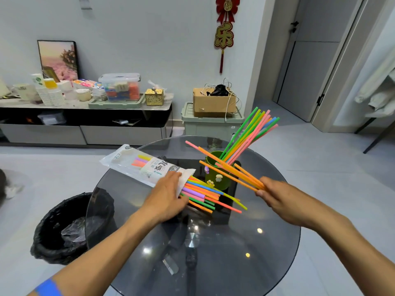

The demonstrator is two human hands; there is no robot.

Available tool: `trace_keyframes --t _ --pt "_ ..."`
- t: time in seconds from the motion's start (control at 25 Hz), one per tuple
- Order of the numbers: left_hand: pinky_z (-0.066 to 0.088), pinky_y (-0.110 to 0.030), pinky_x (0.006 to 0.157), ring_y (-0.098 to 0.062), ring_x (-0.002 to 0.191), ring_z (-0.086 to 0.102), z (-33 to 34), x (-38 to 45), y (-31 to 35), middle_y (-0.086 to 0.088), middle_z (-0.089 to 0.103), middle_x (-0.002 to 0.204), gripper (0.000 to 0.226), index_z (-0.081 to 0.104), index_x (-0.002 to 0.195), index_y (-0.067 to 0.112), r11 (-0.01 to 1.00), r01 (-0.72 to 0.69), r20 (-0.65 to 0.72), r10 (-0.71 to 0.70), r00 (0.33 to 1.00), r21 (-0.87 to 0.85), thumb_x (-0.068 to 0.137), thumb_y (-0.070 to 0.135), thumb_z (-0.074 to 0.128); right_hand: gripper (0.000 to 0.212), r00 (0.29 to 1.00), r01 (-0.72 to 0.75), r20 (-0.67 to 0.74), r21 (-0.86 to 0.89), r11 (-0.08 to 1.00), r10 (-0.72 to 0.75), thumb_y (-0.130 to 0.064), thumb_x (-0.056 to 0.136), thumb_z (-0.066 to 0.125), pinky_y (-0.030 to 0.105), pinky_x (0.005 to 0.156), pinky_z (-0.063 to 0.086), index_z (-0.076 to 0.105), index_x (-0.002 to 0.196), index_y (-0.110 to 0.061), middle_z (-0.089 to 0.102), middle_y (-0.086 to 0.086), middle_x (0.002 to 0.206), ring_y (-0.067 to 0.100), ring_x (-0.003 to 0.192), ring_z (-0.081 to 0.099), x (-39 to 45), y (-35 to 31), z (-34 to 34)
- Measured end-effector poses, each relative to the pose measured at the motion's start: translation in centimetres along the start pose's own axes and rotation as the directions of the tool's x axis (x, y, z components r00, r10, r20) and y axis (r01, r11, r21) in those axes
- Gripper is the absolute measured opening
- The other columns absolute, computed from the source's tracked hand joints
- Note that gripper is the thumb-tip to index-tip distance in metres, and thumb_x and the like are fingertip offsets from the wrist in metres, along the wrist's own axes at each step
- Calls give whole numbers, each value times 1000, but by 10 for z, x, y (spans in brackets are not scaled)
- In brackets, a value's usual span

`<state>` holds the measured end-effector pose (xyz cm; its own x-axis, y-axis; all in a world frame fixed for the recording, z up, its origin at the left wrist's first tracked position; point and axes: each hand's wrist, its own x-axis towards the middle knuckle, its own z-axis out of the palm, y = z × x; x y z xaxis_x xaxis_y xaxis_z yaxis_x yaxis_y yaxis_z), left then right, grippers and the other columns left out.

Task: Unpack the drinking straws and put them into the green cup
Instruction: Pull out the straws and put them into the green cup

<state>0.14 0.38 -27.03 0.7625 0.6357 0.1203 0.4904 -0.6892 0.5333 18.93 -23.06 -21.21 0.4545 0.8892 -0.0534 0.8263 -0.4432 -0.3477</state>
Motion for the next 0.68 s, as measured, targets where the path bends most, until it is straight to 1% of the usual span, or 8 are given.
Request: trace_keyframes --t 0.12,0.2,0.28,0.36,0.44,0.52,0.6,0.68 --pt "42 -44 92 -29 111 46 -37 -11 25 -9 53 121 53 51 122 16 948 -232 -450 308 838 217 73 29 65 19 999 37 -5 -206 978 -39 -35 103 36 42 60 38 35 89 -22 52 3 78 25 65 46 11 -24 14" --pt "35 -54 104 -29 116 48 -38 -24 38 -10 54 124 66 49 128 17 722 -444 -275 643 715 531 67 36 64 7 988 142 -24 -294 945 -155 -27 102 40 37 60 34 39 98 -21 61 7 93 29 74 53 20 -51 22" --pt "33 -55 109 -30 113 55 -21 -40 51 -8 61 121 74 41 138 16 667 -440 -7 555 832 601 68 32 60 17 961 255 3 -409 876 -278 -14 96 45 35 64 31 46 113 -18 63 7 110 32 93 60 25 -83 31" --pt "45 -42 88 -34 100 62 -14 -40 54 -7 69 105 47 44 126 23 846 -280 46 292 955 453 80 24 54 28 932 300 -2 -554 777 -362 -11 92 47 35 79 32 48 120 -14 60 7 118 31 109 57 27 -105 33" --pt "45 -40 68 -38 86 62 -19 -30 44 -10 69 87 8 53 86 24 958 -108 -103 140 985 266 89 30 50 29 868 222 -211 -645 731 -450 -17 92 49 47 106 30 54 120 -13 58 9 123 33 122 51 24 -117 24" --pt "42 -37 58 -35 66 56 -33 -20 33 -8 58 61 42 45 59 17 999 7 -247 5 969 48 92 42 52 26 600 234 -576 -537 810 -555 -14 88 59 52 110 32 63 113 -8 62 12 120 34 120 53 17 -122 14" --pt "34 -33 49 -23 50 41 -49 -17 33 0 40 46 55 41 51 11 959 -39 -401 -80 913 -282 90 45 59 19 311 402 -832 -322 857 -459 -8 84 60 45 96 43 61 103 -10 59 9 107 30 103 54 10 -125 8" --pt "31 -29 45 -16 44 33 -66 -16 41 4 32 44 59 37 50 8 777 -219 -482 -121 868 -591 86 45 65 13 310 498 -910 -92 862 -275 -4 82 59 41 78 44 55 93 -11 52 2 96 24 90 52 8 -124 5"
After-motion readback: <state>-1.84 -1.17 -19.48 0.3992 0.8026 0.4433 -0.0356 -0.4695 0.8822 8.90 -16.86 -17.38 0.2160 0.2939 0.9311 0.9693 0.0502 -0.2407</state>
